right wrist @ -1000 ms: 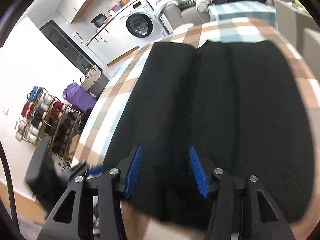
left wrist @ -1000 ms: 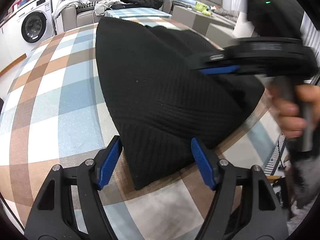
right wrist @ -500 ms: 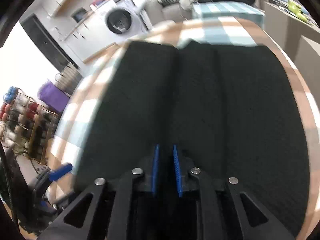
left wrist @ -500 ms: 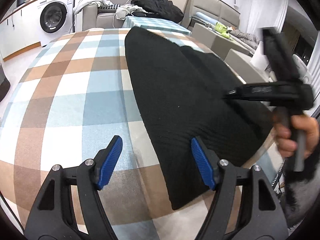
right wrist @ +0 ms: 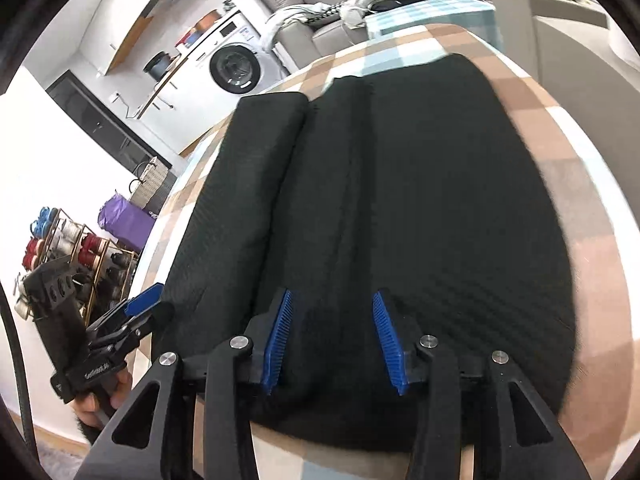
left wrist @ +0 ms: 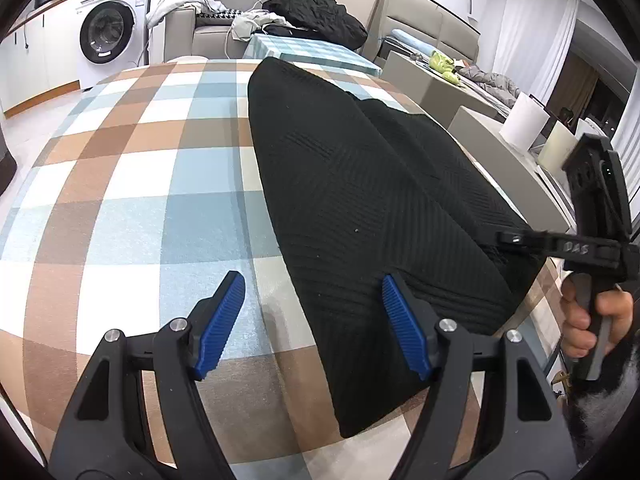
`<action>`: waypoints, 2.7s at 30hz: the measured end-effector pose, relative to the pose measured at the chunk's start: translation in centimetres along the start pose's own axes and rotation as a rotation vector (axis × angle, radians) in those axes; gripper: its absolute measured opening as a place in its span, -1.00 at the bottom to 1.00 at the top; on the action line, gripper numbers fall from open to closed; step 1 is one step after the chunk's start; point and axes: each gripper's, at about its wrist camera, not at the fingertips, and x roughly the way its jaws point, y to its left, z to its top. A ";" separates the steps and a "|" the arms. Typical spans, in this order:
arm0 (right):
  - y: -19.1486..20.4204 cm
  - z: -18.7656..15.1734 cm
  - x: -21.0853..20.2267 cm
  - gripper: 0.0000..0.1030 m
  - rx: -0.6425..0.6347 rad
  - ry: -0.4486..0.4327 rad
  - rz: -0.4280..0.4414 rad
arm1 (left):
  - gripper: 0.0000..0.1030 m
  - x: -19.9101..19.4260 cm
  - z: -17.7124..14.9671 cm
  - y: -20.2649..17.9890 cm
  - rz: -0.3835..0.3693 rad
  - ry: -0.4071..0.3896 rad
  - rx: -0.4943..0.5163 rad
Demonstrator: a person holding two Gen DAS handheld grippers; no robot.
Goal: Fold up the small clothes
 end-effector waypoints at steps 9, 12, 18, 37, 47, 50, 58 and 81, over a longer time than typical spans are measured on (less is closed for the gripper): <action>3.4 0.9 -6.7 -0.90 -0.179 -0.196 -0.046 | 0.34 -1.9 0.7 1.1 -0.017 -0.046 -0.048; 1.1 0.6 -7.2 -0.90 -0.132 -0.170 -0.136 | 0.34 -1.4 0.7 0.9 -0.015 -0.038 -0.046; -2.9 -0.6 -4.3 -0.82 -0.043 -0.029 -0.184 | 0.34 0.2 0.0 -0.8 -0.022 0.010 0.004; -0.8 11.0 -0.7 -0.91 -0.066 -0.148 -0.159 | 0.34 1.3 1.3 -0.9 -0.011 0.011 0.006; -2.6 10.8 0.1 -0.40 -0.007 -0.055 -0.220 | 0.34 2.0 1.4 -0.4 -0.016 0.021 0.000; -1.2 10.0 -1.6 -0.24 0.023 -0.079 -0.071 | 0.34 2.2 1.3 -0.2 -0.020 0.024 -0.011; 1.5 9.3 4.4 -0.38 0.042 0.089 0.009 | 0.34 2.0 1.3 -0.1 -0.020 0.014 -0.014; 2.3 -1.0 -2.8 -0.30 -0.006 0.104 0.057 | 0.34 1.9 -0.2 -0.9 -0.042 0.053 0.004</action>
